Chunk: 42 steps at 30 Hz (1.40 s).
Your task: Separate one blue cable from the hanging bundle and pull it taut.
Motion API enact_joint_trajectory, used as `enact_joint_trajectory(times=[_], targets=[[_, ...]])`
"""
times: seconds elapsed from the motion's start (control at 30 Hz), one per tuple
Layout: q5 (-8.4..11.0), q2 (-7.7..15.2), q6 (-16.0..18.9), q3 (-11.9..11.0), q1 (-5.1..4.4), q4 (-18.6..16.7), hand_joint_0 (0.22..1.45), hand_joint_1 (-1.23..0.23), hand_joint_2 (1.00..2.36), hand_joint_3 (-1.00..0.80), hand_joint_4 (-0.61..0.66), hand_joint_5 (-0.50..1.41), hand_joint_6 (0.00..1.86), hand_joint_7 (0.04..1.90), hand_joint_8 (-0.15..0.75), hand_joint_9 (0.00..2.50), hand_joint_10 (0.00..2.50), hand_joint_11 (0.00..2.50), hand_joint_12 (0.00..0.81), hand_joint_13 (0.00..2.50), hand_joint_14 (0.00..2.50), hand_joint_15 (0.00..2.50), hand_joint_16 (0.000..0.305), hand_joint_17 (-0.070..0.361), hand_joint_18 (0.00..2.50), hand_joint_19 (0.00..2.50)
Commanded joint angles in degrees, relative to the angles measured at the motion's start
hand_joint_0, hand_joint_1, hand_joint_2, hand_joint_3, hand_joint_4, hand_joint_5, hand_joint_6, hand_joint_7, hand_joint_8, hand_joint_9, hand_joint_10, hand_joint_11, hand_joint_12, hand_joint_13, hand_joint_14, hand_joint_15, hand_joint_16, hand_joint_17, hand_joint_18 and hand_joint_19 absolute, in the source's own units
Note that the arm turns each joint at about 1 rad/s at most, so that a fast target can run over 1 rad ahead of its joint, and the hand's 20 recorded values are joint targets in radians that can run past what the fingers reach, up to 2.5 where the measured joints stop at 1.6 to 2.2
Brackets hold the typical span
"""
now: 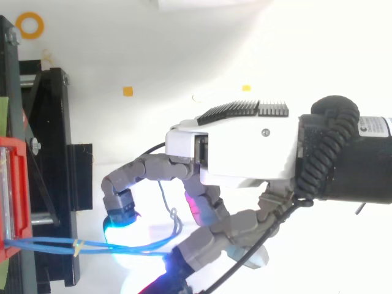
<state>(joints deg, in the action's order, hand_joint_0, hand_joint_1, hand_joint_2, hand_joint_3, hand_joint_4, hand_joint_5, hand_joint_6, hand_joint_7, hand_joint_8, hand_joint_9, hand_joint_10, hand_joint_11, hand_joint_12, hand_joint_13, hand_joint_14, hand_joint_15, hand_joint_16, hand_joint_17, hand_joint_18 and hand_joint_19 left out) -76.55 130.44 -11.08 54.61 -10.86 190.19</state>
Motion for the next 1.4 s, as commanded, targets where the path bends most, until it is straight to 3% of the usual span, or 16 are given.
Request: enact_joint_trajectory(times=[0.0,0.1,0.27,0.47,0.57,0.8,0.87,0.97,1.0,1.17,1.3,1.37], targets=[[0.0,0.0,0.0,0.1,-0.04,0.0,0.55,-0.58,1.0,-0.5,0.1,0.15,0.5,1.29,0.202,2.24,0.03,0.74,0.346,1.75,0.02,1.15,0.049,0.11,1.12,0.85],[0.0,0.0,0.0,0.0,-0.04,0.0,0.65,-0.58,1.0,-0.5,0.1,0.15,0.5,1.29,0.197,2.23,0.03,0.75,0.336,1.73,0.02,1.16,0.045,0.101,1.09,0.88],[0.0,0.0,0.0,0.1,0.05,0.1,0.71,-0.64,1.0,-0.45,0.14,0.15,0.5,1.3,0.162,2.25,0.03,0.72,0.333,1.76,0.02,1.15,0.044,0.099,1.13,0.88],[0.0,0.0,0.0,0.1,0.05,0.1,0.73,-0.69,1.01,-0.31,0.14,0.15,0.5,1.31,0.149,2.27,0.03,0.74,0.332,1.77,0.02,1.15,0.044,0.1,1.14,0.89],[0.09,0.0,0.0,0.1,0.05,0.1,0.72,-0.71,1.01,-0.26,0.09,0.15,0.5,1.31,0.208,2.24,0.03,0.75,0.345,1.76,0.02,1.15,0.046,0.103,1.14,0.88],[0.09,0.0,0.0,0.1,0.05,0.1,0.71,-0.92,1.02,-0.18,0.06,0.15,0.5,1.32,0.232,2.22,0.03,0.8,0.356,1.73,0.02,1.13,0.048,0.108,1.13,0.84],[0.0,0.0,0.0,0.1,0.05,0.1,0.71,-0.94,1.02,-0.21,0.09,0.15,0.5,1.32,0.226,2.22,0.03,0.79,0.349,1.72,0.02,1.14,0.047,0.107,1.12,0.85],[0.0,0.0,0.0,0.1,-0.04,0.1,0.74,-0.94,1.01,-0.41,0.12,0.15,0.5,1.3,0.222,2.21,0.03,0.78,0.338,1.71,0.02,1.14,0.045,0.101,1.1,0.86],[0.0,0.0,0.0,0.1,0.05,0.1,0.67,-0.89,1.0,-0.5,0.12,0.15,0.5,1.3,0.213,2.21,0.03,0.78,0.335,1.71,0.02,1.14,0.044,0.1,1.1,0.87],[0.0,0.1,0.0,0.1,-0.04,0.1,0.48,-0.66,1.0,-0.5,0.14,0.15,0.5,1.28,0.211,2.25,0.03,0.73,0.365,1.76,0.02,1.11,0.052,0.117,1.18,0.81],[0.0,0.1,0.0,0.1,0.05,0.1,0.52,-0.4,1.0,-0.5,0.13,0.15,0.5,1.29,0.194,2.25,0.03,0.73,0.351,1.74,0.02,1.12,0.048,0.109,1.14,0.84],[0.0,0.0,0.0,0.1,-0.04,0.3,0.57,-0.39,1.0,-0.5,0.12,0.15,0.5,1.29,0.184,2.24,0.03,0.75,0.336,1.72,0.02,1.14,0.045,0.101,1.11,0.88]])
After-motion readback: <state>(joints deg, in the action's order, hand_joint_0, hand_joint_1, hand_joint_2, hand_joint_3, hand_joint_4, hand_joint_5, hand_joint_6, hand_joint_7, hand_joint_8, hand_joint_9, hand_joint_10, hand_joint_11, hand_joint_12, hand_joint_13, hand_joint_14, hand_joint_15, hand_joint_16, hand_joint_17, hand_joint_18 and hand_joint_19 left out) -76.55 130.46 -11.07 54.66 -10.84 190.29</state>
